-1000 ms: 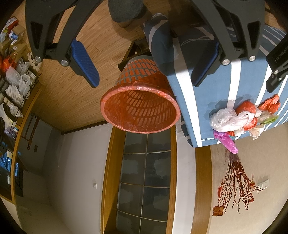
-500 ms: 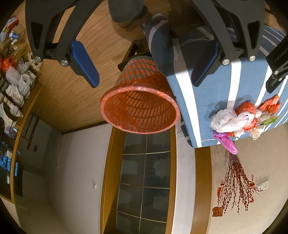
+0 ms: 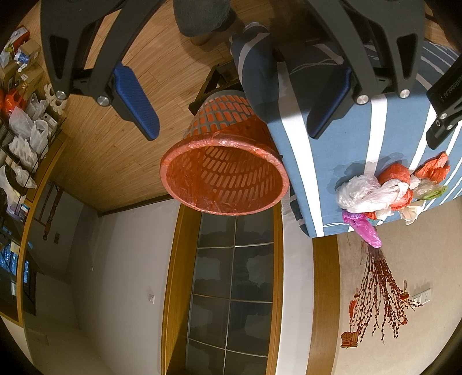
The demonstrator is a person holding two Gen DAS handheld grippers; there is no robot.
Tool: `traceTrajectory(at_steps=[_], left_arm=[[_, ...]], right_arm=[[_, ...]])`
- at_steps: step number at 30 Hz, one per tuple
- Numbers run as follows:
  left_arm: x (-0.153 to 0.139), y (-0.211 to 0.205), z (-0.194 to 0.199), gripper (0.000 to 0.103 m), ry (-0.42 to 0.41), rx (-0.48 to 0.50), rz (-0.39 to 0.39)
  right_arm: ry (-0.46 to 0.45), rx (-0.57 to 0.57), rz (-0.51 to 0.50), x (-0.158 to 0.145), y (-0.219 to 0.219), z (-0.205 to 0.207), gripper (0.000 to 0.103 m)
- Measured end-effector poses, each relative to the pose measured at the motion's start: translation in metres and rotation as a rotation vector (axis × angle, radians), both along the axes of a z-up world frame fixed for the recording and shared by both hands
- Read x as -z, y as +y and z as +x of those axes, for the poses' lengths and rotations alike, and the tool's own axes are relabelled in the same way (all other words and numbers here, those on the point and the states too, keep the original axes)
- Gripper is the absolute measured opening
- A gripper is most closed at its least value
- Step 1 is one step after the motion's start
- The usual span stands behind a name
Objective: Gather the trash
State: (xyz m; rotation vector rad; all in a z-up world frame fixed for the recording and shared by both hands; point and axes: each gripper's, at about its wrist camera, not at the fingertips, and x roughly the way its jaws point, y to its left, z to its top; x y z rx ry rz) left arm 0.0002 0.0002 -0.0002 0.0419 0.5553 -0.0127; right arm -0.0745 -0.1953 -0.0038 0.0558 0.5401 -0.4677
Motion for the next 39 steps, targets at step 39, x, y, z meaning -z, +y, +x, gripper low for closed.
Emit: traceTrajectory(at_steps=[39], left_arm=[[0.014, 0.012, 0.012, 0.101, 0.032, -0.03, -0.014]], right_arm=[[0.019, -0.015, 0.004, 0.008, -0.002, 0.012, 0.099]])
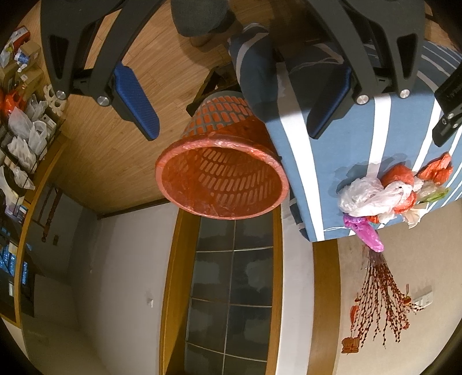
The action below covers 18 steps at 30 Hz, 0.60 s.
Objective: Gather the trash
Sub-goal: 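Grasp the orange bag with the left tool while the right tool grasps the clear bag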
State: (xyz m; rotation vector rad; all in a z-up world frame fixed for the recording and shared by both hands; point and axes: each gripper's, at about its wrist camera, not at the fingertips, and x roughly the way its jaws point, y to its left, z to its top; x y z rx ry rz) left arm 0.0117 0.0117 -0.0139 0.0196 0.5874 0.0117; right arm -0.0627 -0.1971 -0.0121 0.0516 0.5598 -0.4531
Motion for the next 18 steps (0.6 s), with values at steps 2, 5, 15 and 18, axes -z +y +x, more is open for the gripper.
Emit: traceTrajectory(at_steps=[2, 5, 15, 18], left_arm=[[0.003, 0.008, 0.007, 0.101, 0.023, -0.011, -0.014], [0.006, 0.02, 0.018, 0.101, 0.052, -0.029, -0.035], [0.01, 0.076, 0.049, 0.101, 0.084, -0.137, -0.083], [0.009, 0.095, 0.061, 0.101, 0.082, -0.185, -0.076]], right_arm=[[-0.002, -0.018, 0.002, 0.0, 0.004, 0.005, 0.099], [-0.009, -0.07, 0.01, -0.002, 0.012, 0.019, 0.099], [-0.03, -0.254, 0.094, -0.017, 0.047, 0.098, 0.099], [-0.032, -0.295, 0.126, -0.021, 0.057, 0.127, 0.099]])
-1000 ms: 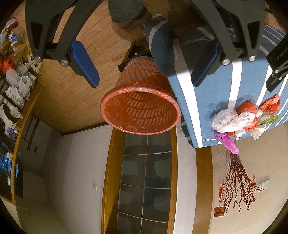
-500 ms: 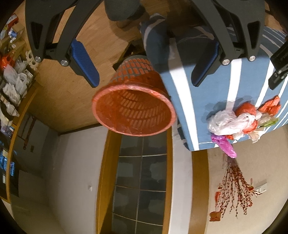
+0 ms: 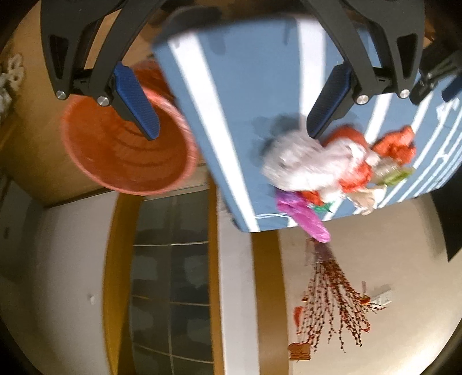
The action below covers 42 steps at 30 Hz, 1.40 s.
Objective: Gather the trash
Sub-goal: 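Grasp the orange bag with the left tool while the right tool grasps the clear bag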
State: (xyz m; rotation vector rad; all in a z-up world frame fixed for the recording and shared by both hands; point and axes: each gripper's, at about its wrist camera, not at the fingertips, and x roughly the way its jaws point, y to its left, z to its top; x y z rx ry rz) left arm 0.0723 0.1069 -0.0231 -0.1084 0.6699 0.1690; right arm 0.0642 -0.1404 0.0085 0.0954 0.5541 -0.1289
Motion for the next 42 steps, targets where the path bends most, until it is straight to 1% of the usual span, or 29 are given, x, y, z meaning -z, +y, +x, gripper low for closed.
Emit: traceTrajectory(at_steps=[2, 4, 6, 7, 10, 12, 14, 19, 22, 23, 24, 27, 31, 34, 38, 42], left_arm=[[0.0, 0.009, 0.007, 0.101, 0.001, -0.011, -0.005], [-0.001, 0.018, 0.014, 0.101, -0.001, -0.024, -0.006], [-0.001, 0.026, 0.022, 0.101, -0.004, -0.032, -0.008], [-0.001, 0.03, 0.025, 0.101, -0.008, -0.034, -0.011], [-0.001, 0.04, 0.036, 0.101, -0.012, -0.033, -0.026], [-0.001, 0.043, 0.042, 0.101, -0.013, -0.026, -0.036], [-0.001, 0.045, 0.046, 0.101, -0.018, -0.016, -0.04], [0.0, 0.048, 0.057, 0.101, -0.017, -0.004, -0.042], [0.001, 0.05, 0.062, 0.101, -0.013, 0.002, -0.057], [0.001, 0.051, 0.063, 0.101, -0.013, 0.004, -0.061], [0.001, 0.051, 0.063, 0.101, -0.013, 0.003, -0.063], [0.002, 0.05, 0.065, 0.101, -0.009, 0.001, -0.064], [0.003, 0.046, 0.072, 0.101, 0.011, 0.033, -0.094], [0.001, 0.035, 0.078, 0.101, 0.014, 0.076, -0.115], [-0.005, 0.015, 0.085, 0.101, 0.0, 0.126, -0.107], [-0.016, -0.011, 0.099, 0.1, -0.019, 0.178, -0.08]], right_arm=[[0.003, -0.029, 0.003, -0.002, 0.007, 0.021, 0.099], [0.001, -0.062, 0.0, -0.004, 0.019, 0.042, 0.096], [0.016, -0.09, -0.001, -0.005, 0.03, 0.061, 0.088], [0.02, -0.107, 0.004, -0.005, 0.034, 0.067, 0.086], [0.033, -0.171, 0.006, -0.005, 0.052, 0.092, 0.078], [0.058, -0.205, 0.002, -0.001, 0.066, 0.112, 0.069], [0.078, -0.227, 0.01, 0.003, 0.075, 0.128, 0.066], [0.125, -0.24, 0.006, 0.015, 0.089, 0.154, 0.064], [0.167, -0.254, -0.018, 0.025, 0.096, 0.165, 0.05], [0.178, -0.26, -0.016, 0.028, 0.097, 0.166, 0.041], [0.186, -0.269, -0.006, 0.03, 0.095, 0.166, 0.034], [0.174, -0.278, 0.009, 0.028, 0.092, 0.161, 0.029], [0.14, -0.28, 0.039, 0.018, 0.082, 0.147, 0.028], [0.114, -0.275, 0.071, 0.009, 0.071, 0.136, 0.028], [0.071, -0.26, 0.087, -0.003, 0.057, 0.117, 0.028], [0.043, -0.213, 0.081, -0.009, 0.035, 0.098, 0.028]])
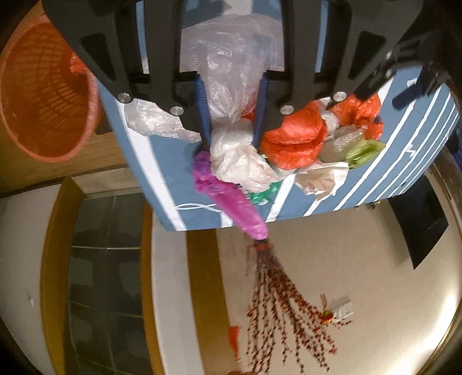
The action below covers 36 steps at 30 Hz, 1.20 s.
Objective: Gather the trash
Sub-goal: 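Grasp the orange bag with the left tool while the right tool grasps the clear bag, then carry both bags over the orange wastebasket and open both tools to drop them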
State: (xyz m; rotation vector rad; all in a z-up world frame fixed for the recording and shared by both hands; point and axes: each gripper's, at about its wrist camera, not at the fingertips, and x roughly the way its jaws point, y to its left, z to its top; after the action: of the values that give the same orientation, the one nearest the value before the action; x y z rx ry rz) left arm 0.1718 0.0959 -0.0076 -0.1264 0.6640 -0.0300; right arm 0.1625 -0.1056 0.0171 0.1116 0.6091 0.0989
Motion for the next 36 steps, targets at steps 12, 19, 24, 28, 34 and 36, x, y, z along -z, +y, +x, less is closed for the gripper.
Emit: traceTrajectory(at_steps=[12, 19, 24, 28, 34, 36], left_arm=[[0.012, -0.048, 0.059, 0.077, 0.106, 0.07, 0.019], [0.022, -0.052, 0.061, 0.038, 0.134, 0.116, -0.034], [0.011, -0.055, 0.051, 0.029, 0.093, 0.135, -0.043], [0.0, -0.055, 0.041, 0.026, 0.059, 0.138, -0.031], [-0.02, -0.047, 0.03, 0.026, 0.01, 0.125, -0.032], [-0.027, -0.045, 0.025, 0.026, -0.007, 0.123, -0.036]], right_arm=[[0.016, 0.132, -0.01, 0.014, -0.064, -0.028, 0.028], [0.03, 0.147, -0.003, 0.023, -0.075, -0.034, 0.028], [0.033, 0.156, 0.003, 0.025, -0.081, -0.037, 0.028], [0.026, 0.159, 0.008, 0.022, -0.082, -0.039, 0.028], [0.003, 0.163, 0.01, 0.016, -0.083, -0.045, 0.028], [-0.006, 0.166, 0.012, 0.014, -0.085, -0.047, 0.028]])
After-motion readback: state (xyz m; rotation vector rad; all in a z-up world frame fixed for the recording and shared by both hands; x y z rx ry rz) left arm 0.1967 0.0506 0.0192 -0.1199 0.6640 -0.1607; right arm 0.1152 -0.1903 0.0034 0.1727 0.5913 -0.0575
